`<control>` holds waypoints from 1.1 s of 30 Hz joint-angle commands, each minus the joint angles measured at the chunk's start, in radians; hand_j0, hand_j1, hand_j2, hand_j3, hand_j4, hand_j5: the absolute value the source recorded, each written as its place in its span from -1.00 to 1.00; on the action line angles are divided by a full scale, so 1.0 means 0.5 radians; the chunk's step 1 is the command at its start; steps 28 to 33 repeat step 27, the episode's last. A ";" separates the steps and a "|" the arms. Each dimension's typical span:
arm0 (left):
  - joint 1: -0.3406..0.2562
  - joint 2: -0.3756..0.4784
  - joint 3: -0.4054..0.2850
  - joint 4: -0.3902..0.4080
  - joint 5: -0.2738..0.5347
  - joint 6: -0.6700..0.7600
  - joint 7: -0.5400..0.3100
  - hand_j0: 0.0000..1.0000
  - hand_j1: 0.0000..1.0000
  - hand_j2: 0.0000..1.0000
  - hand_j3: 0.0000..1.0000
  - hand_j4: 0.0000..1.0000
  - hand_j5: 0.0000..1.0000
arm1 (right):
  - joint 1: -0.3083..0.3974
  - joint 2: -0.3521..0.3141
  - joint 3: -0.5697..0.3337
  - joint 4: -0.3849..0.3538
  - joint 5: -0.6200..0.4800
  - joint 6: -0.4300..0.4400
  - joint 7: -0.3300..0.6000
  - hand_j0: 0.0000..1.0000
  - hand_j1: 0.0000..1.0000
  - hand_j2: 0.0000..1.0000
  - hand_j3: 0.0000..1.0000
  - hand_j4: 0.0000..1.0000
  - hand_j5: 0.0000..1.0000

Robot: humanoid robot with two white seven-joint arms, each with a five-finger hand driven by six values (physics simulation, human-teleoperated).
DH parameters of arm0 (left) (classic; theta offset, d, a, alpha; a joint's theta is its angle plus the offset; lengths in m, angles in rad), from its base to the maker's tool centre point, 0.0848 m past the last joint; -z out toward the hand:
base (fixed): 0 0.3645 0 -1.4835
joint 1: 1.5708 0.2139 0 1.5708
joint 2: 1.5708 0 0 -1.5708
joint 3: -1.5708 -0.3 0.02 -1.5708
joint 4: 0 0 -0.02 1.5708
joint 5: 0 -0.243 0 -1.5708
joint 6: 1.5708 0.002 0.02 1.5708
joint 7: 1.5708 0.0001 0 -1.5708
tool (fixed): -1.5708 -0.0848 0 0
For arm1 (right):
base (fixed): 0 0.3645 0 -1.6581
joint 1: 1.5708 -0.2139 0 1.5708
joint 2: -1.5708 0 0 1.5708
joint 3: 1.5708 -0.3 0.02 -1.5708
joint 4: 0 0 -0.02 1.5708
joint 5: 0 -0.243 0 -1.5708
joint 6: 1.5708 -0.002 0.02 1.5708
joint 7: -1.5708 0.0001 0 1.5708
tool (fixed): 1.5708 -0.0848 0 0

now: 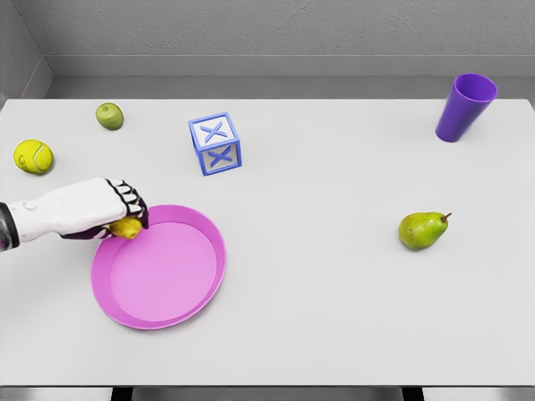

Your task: Put the lemon on the plate with left arm

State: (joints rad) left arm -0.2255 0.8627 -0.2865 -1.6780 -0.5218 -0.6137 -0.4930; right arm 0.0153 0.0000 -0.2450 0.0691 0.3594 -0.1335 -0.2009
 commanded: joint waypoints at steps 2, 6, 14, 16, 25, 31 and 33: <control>0.000 -0.001 -0.056 -0.031 0.022 0.006 -0.002 0.06 0.06 0.06 0.06 0.06 0.06 | 0.000 0.000 -0.001 0.000 -0.001 0.000 0.000 1.00 1.00 1.00 1.00 1.00 1.00; 0.000 -0.007 -0.139 -0.056 0.019 0.006 -0.002 0.07 0.07 0.07 0.07 0.07 0.07 | 0.000 0.000 -0.001 0.000 -0.001 0.000 0.000 1.00 1.00 1.00 1.00 1.00 1.00; -0.003 -0.007 -0.139 -0.053 0.037 0.006 0.004 1.00 1.00 1.00 1.00 1.00 1.00 | 0.000 0.000 -0.001 0.000 -0.001 0.000 0.000 1.00 1.00 1.00 1.00 1.00 1.00; -0.021 0.008 -0.065 -0.046 0.086 0.006 0.004 1.00 1.00 1.00 1.00 1.00 1.00 | 0.000 0.000 -0.001 0.000 -0.001 0.000 0.000 1.00 1.00 1.00 1.00 1.00 1.00; -0.003 0.020 0.325 0.036 0.191 0.006 -0.005 1.00 1.00 1.00 1.00 1.00 1.00 | 0.000 0.000 -0.001 0.000 -0.001 0.000 0.000 1.00 1.00 1.00 1.00 1.00 1.00; -0.003 0.020 0.321 0.033 0.185 0.006 -0.008 1.00 1.00 1.00 1.00 1.00 1.00 | 0.000 0.000 -0.001 0.000 -0.001 0.000 0.000 1.00 1.00 1.00 1.00 1.00 1.00; -0.003 0.020 0.321 0.033 0.185 0.006 -0.008 1.00 1.00 1.00 1.00 1.00 1.00 | 0.000 0.000 -0.001 0.000 -0.001 0.000 0.000 1.00 1.00 1.00 1.00 1.00 1.00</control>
